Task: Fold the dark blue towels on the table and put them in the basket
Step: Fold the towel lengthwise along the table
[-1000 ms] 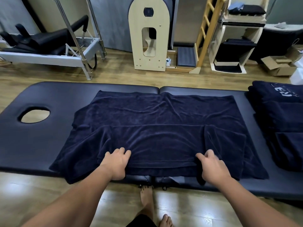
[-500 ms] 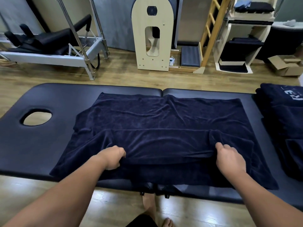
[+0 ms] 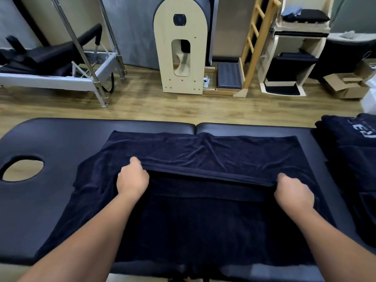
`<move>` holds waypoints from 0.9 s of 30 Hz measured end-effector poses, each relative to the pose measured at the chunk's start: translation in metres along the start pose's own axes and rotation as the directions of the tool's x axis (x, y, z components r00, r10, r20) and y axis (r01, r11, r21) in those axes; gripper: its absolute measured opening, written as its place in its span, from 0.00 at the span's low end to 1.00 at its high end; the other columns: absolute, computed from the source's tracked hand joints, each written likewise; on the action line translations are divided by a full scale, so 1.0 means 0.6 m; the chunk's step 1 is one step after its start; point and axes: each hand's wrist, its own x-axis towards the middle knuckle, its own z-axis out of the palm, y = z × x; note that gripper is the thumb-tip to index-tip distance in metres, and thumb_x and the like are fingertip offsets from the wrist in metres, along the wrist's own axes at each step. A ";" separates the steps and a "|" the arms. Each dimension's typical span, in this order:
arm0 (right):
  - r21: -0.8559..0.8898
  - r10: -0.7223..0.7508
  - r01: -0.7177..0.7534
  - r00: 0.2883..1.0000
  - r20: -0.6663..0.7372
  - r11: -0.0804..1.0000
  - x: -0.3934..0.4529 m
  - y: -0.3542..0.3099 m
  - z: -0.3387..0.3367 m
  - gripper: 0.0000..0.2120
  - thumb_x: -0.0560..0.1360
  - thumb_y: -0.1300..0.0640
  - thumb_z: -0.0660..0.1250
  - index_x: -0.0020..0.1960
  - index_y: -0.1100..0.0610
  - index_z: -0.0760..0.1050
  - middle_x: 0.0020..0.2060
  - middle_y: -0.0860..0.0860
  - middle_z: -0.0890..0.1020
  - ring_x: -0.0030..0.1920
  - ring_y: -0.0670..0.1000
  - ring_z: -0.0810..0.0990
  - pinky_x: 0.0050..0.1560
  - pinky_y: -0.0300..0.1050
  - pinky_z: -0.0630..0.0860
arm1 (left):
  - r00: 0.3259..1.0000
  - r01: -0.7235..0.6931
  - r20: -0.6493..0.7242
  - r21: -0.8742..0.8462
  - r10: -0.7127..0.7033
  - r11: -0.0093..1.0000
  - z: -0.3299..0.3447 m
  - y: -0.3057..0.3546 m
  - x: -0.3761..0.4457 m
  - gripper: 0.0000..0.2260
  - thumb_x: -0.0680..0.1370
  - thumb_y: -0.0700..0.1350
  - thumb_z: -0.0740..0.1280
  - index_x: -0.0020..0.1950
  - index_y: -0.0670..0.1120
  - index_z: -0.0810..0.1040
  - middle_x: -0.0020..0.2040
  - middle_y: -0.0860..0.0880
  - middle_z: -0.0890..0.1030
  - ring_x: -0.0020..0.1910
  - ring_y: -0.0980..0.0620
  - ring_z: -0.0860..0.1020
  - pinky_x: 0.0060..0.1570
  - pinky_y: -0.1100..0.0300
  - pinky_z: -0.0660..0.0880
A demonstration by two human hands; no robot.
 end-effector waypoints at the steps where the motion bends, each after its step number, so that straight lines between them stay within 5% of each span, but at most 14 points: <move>1: 0.022 0.016 -0.016 1.000 -0.022 1.000 0.023 -0.006 -0.007 0.08 0.74 0.67 0.59 0.47 0.55 0.70 0.34 0.52 0.73 0.34 0.56 0.73 0.36 0.47 0.74 | 0.999 -0.024 -0.037 0.001 0.024 1.000 0.002 0.011 0.020 0.09 0.80 0.39 0.60 0.60 0.43 0.70 0.43 0.46 0.76 0.41 0.44 0.73 0.39 0.51 0.72; 6: 0.050 0.039 -0.034 0.994 -0.103 0.998 0.157 -0.065 -0.054 0.10 0.75 0.66 0.58 0.53 0.57 0.72 0.41 0.58 0.78 0.40 0.61 0.76 0.39 0.49 0.74 | 0.999 -0.032 0.024 0.007 0.032 0.999 0.034 0.051 0.144 0.13 0.82 0.43 0.61 0.65 0.41 0.68 0.56 0.41 0.78 0.47 0.43 0.72 0.44 0.49 0.71; 8: 0.055 0.016 -0.008 0.989 -0.144 0.998 0.211 -0.093 -0.067 0.09 0.74 0.67 0.59 0.52 0.59 0.72 0.46 0.61 0.80 0.44 0.64 0.80 0.41 0.51 0.74 | 0.998 -0.007 0.059 -0.068 0.011 0.998 0.050 0.056 0.191 0.20 0.82 0.47 0.64 0.71 0.40 0.64 0.64 0.38 0.74 0.57 0.39 0.74 0.50 0.46 0.73; 10: 0.093 0.041 -0.029 0.990 -0.134 0.995 0.256 -0.123 -0.065 0.07 0.74 0.67 0.59 0.51 0.61 0.71 0.51 0.64 0.80 0.47 0.67 0.80 0.43 0.52 0.74 | 0.990 -0.014 0.138 -0.131 0.032 0.991 0.071 0.064 0.229 0.35 0.81 0.52 0.66 0.81 0.44 0.51 0.79 0.38 0.59 0.75 0.39 0.63 0.66 0.39 0.69; 12: 0.155 0.088 -0.077 0.994 -0.067 0.985 0.276 -0.148 -0.048 0.16 0.76 0.63 0.64 0.64 0.59 0.68 0.66 0.66 0.71 0.52 0.69 0.79 0.48 0.55 0.74 | 0.969 -0.083 0.228 -0.083 0.100 0.993 0.095 0.076 0.244 0.45 0.79 0.56 0.69 0.82 0.53 0.38 0.83 0.45 0.41 0.82 0.44 0.47 0.72 0.33 0.56; 14: 0.225 0.013 -0.008 1.000 -0.022 0.974 0.263 -0.165 -0.014 0.29 0.76 0.57 0.70 0.74 0.56 0.63 0.75 0.63 0.59 0.60 0.69 0.76 0.57 0.58 0.75 | 0.944 -0.217 0.266 0.057 0.194 0.975 0.125 0.092 0.233 0.48 0.78 0.56 0.70 0.81 0.56 0.35 0.81 0.45 0.33 0.81 0.45 0.39 0.75 0.32 0.48; 17: 0.233 -0.263 0.273 0.962 -0.073 0.933 0.197 -0.176 0.056 0.25 0.76 0.53 0.71 0.71 0.57 0.71 0.74 0.58 0.67 0.67 0.63 0.74 0.64 0.57 0.75 | 0.868 -0.452 0.321 0.195 0.379 0.870 0.172 0.139 0.168 0.39 0.79 0.58 0.66 0.82 0.50 0.46 0.81 0.42 0.34 0.80 0.38 0.37 0.75 0.30 0.47; 19: 0.181 -0.329 0.331 0.943 -0.044 0.926 0.145 -0.168 0.098 0.23 0.77 0.51 0.69 0.70 0.55 0.74 0.73 0.55 0.71 0.72 0.59 0.71 0.68 0.61 0.71 | 0.709 -0.654 0.476 0.169 0.520 0.737 0.206 0.181 0.109 0.33 0.80 0.61 0.62 0.81 0.54 0.54 0.82 0.44 0.38 0.80 0.38 0.36 0.73 0.27 0.45; 21: 0.163 -0.347 0.341 0.938 0.013 0.926 0.103 -0.158 0.120 0.25 0.80 0.48 0.64 0.76 0.51 0.68 0.78 0.51 0.65 0.79 0.55 0.61 0.74 0.63 0.61 | 0.578 -0.748 0.611 0.133 0.540 0.650 0.235 0.212 0.061 0.38 0.77 0.68 0.61 0.81 0.62 0.45 0.82 0.43 0.34 0.79 0.35 0.33 0.69 0.22 0.41; 24: 0.188 -0.299 0.281 0.952 0.073 0.941 0.097 -0.116 0.124 0.26 0.83 0.43 0.55 0.80 0.45 0.57 0.81 0.46 0.54 0.81 0.49 0.46 0.78 0.61 0.47 | 0.597 -0.729 0.693 0.258 0.405 0.634 0.267 0.259 0.033 0.51 0.69 0.76 0.64 0.76 0.68 0.29 0.75 0.35 0.24 0.73 0.24 0.28 0.63 0.18 0.41; 27: 0.295 -0.200 0.177 0.978 0.051 0.939 0.125 -0.061 0.109 0.24 0.84 0.43 0.55 0.78 0.47 0.62 0.80 0.45 0.57 0.81 0.48 0.48 0.77 0.59 0.52 | 0.677 -0.656 0.686 0.398 0.268 0.641 0.278 0.316 0.024 0.55 0.66 0.79 0.63 0.75 0.64 0.26 0.74 0.29 0.26 0.72 0.20 0.32 0.64 0.18 0.44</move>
